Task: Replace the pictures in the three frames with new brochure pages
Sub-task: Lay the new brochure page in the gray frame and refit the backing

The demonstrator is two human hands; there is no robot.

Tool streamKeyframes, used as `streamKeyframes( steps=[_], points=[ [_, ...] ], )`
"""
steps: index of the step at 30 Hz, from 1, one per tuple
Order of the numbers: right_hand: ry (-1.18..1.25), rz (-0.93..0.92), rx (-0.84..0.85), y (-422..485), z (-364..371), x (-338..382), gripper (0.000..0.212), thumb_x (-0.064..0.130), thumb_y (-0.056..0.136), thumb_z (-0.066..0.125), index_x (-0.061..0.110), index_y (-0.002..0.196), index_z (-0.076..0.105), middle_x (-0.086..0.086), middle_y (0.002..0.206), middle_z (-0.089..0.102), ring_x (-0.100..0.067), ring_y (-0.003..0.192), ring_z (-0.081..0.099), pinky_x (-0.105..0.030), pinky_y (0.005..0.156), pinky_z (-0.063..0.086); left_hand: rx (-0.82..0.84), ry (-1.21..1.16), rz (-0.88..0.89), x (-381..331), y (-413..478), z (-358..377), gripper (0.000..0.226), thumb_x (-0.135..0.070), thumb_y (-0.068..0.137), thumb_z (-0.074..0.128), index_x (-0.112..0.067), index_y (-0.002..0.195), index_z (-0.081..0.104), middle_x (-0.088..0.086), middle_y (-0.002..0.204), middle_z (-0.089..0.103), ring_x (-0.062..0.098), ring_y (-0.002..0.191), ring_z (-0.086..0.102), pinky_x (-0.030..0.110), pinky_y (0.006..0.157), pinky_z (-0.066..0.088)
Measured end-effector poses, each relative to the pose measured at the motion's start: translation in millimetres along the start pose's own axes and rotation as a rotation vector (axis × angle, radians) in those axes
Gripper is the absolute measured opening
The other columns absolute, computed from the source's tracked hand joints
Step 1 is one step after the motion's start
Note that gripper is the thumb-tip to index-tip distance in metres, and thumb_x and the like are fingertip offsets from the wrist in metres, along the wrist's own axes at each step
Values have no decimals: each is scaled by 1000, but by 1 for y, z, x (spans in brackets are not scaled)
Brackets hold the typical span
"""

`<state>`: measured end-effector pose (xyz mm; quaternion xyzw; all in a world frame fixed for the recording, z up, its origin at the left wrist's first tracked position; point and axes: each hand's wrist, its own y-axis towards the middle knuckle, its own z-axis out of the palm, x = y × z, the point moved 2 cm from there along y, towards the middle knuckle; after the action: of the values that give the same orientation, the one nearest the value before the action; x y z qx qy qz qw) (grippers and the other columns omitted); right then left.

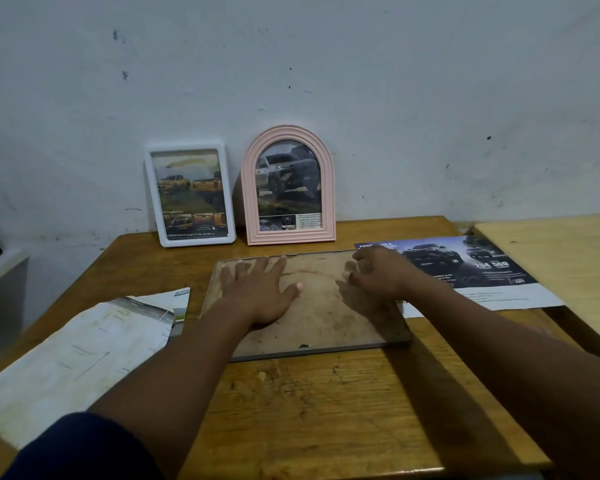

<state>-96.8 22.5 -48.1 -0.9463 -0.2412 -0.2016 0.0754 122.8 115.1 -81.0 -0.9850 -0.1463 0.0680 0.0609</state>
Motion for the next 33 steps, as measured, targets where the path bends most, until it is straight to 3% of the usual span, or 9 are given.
streamKeyframes(
  steps=[7, 10, 14, 16, 19, 21, 27, 30, 33],
  points=[
    [278, 145, -247, -33, 10, -30, 33, 26, 94, 57, 13, 124, 65, -10, 121, 68, -27, 107, 62, -33, 85, 48, 125, 18, 315, -84, -66, 6, 114, -100, 68, 37, -41, 160, 6, -5, 171, -2, 32, 156, -4, 65, 120, 0],
    [394, 162, -336, -51, 11, -30, 26, 24, 96, 54, 12, 115, 68, -7, 112, 69, -25, 104, 61, -34, 82, 47, 54, 133, 358, -102, -83, 15, 107, -93, 75, 42, -37, 160, 8, 0, 171, 4, 34, 155, 3, 66, 120, 10],
    [612, 216, -333, -70, 10, -30, 26, 28, 98, 50, 10, 101, 68, -3, 102, 68, -25, 97, 62, -43, 81, 52, -102, 284, 408, -105, -92, 8, 66, -68, 98, 37, -28, 151, 36, 9, 149, 45, 32, 131, 47, 51, 99, 48],
    [752, 271, -308, -72, 11, -35, 32, 34, 94, 50, 8, 102, 67, -3, 96, 69, -28, 91, 64, -50, 83, 56, -200, 447, 484, -110, -99, 1, 55, -58, 104, 33, -19, 140, 47, 11, 129, 59, 30, 108, 60, 43, 81, 53],
    [964, 348, -244, -76, 10, -34, 25, 31, 96, 51, 15, 113, 60, -7, 86, 65, -24, 76, 58, -36, 65, 48, -289, 623, 635, -118, -106, 5, 39, -39, 107, 41, -10, 130, 54, 12, 115, 65, 28, 92, 64, 37, 63, 45],
    [1046, 381, -223, -79, 7, -32, 25, 29, 98, 52, 10, 112, 61, -11, 90, 68, -24, 75, 60, -33, 64, 45, -325, 646, 678, -117, -106, 9, 32, -31, 104, 51, -9, 128, 55, 12, 112, 67, 26, 86, 65, 37, 58, 44],
    [1364, 376, -218, -79, -18, -23, 28, 31, 101, 54, 4, 105, 61, -5, 70, 62, -16, 54, 47, -27, 50, 43, -591, 520, 706, -103, -106, -26, 45, -31, 97, 63, -14, 135, 46, 6, 117, 66, 22, 87, 67, 37, 64, 56],
    [1460, 257, -232, -76, -37, -4, 22, 26, 103, 50, 8, 94, 59, 2, 54, 62, -18, 59, 58, -29, 59, 43, -826, 382, 700, -95, -105, -62, 35, -34, 105, 39, -10, 124, 58, 5, 100, 71, 20, 67, 66, 35, 49, 55],
    [1466, 116, -274, -79, -62, 25, 21, 21, 99, 53, 7, 99, 68, -7, 84, 74, -22, 82, 70, -35, 77, 51, -1032, 226, 686, -88, -104, -91, 37, -30, 106, 37, -6, 112, 65, 6, 81, 69, 20, 50, 61, 31, 39, 50]
  ],
)
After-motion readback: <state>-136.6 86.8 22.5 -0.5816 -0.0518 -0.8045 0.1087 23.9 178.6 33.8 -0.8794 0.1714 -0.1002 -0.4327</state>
